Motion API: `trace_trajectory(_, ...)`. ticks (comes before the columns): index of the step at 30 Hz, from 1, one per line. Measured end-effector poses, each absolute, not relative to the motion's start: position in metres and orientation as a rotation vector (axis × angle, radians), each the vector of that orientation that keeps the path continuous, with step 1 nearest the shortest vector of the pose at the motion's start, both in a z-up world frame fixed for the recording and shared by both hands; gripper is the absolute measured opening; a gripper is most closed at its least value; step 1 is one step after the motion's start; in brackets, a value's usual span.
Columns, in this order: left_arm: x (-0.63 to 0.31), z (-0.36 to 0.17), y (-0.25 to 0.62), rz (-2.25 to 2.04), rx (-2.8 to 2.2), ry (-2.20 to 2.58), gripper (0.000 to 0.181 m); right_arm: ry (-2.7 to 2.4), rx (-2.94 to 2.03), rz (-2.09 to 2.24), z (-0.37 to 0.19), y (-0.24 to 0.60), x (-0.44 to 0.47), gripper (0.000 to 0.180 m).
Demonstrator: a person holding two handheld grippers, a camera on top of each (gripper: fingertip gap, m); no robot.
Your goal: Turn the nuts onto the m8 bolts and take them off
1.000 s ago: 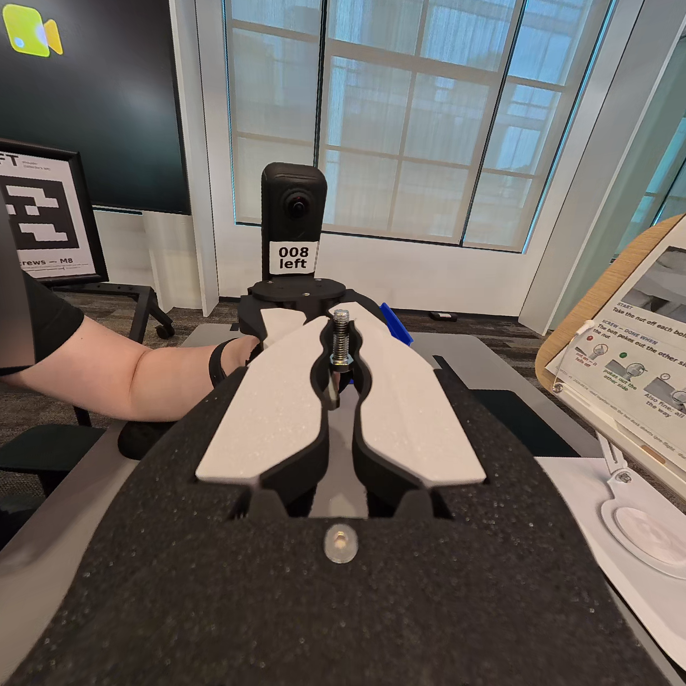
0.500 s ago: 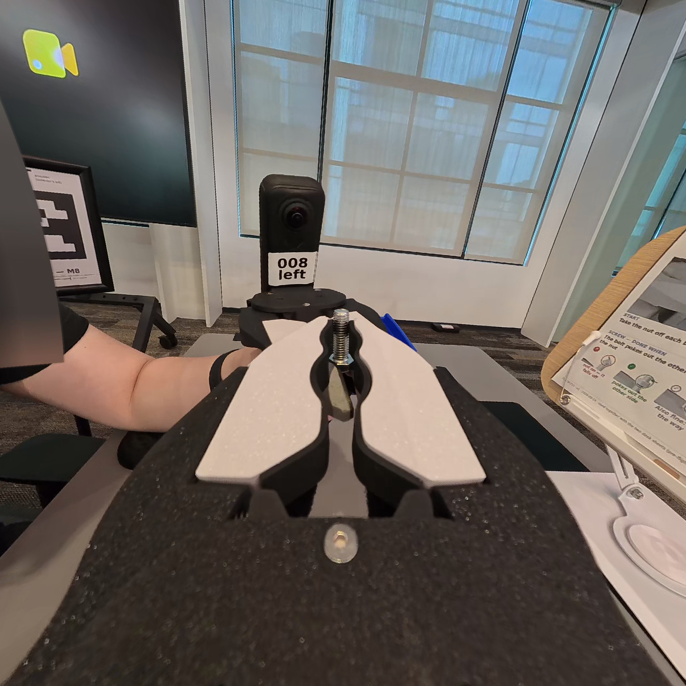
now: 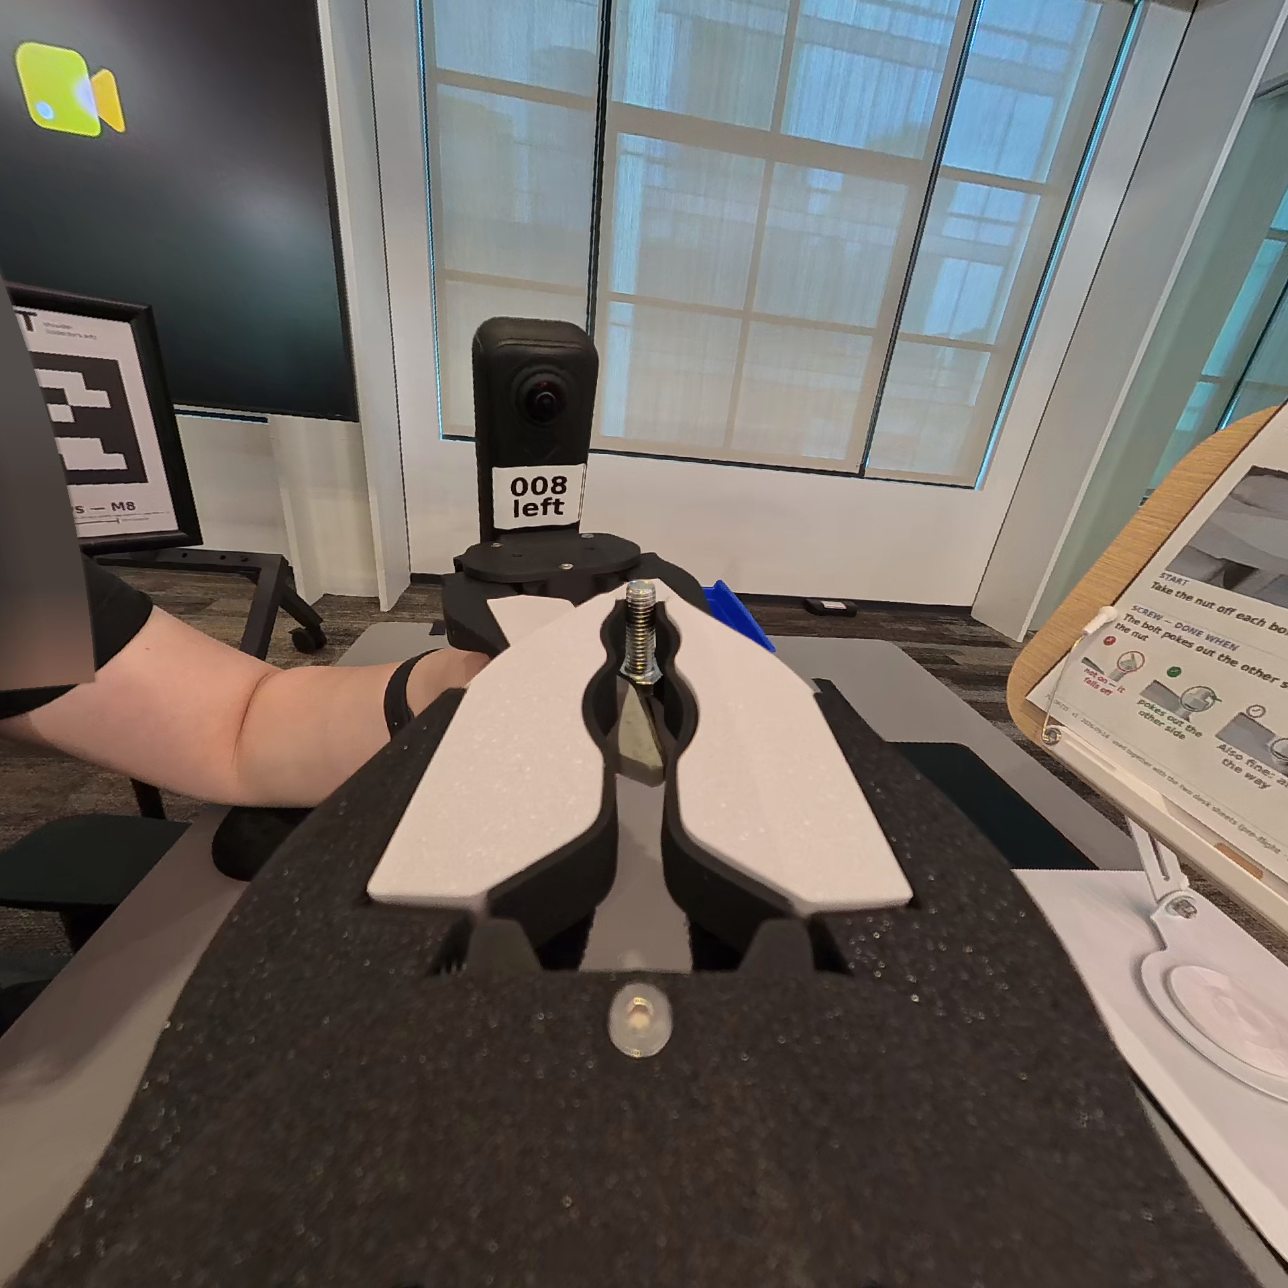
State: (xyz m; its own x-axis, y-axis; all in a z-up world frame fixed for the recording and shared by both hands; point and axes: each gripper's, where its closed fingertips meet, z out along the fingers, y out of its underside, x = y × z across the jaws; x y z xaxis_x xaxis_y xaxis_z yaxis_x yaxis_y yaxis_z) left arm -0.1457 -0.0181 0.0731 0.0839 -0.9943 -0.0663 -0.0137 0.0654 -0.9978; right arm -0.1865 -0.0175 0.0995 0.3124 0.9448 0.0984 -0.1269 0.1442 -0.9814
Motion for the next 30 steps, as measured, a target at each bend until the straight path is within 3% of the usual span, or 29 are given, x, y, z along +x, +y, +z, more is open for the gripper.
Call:
trace_trajectory(21,-0.147,0.066,-0.013,-1.081,-1.259,1.201,0.01,-0.941,-1.183,0.895,0.094,-0.013,-0.187,0.008)
trace_trajectory(25,-0.151,0.063,-0.004,-1.065,-1.281,1.183,0.01,-0.9,-1.132,0.892,0.107,-0.016,-0.179,0.02)
trace_trajectory(30,-0.166,0.062,0.019,-1.041,-1.321,1.124,0.01,-0.961,-1.249,0.877,0.092,-0.013,-0.157,0.02)
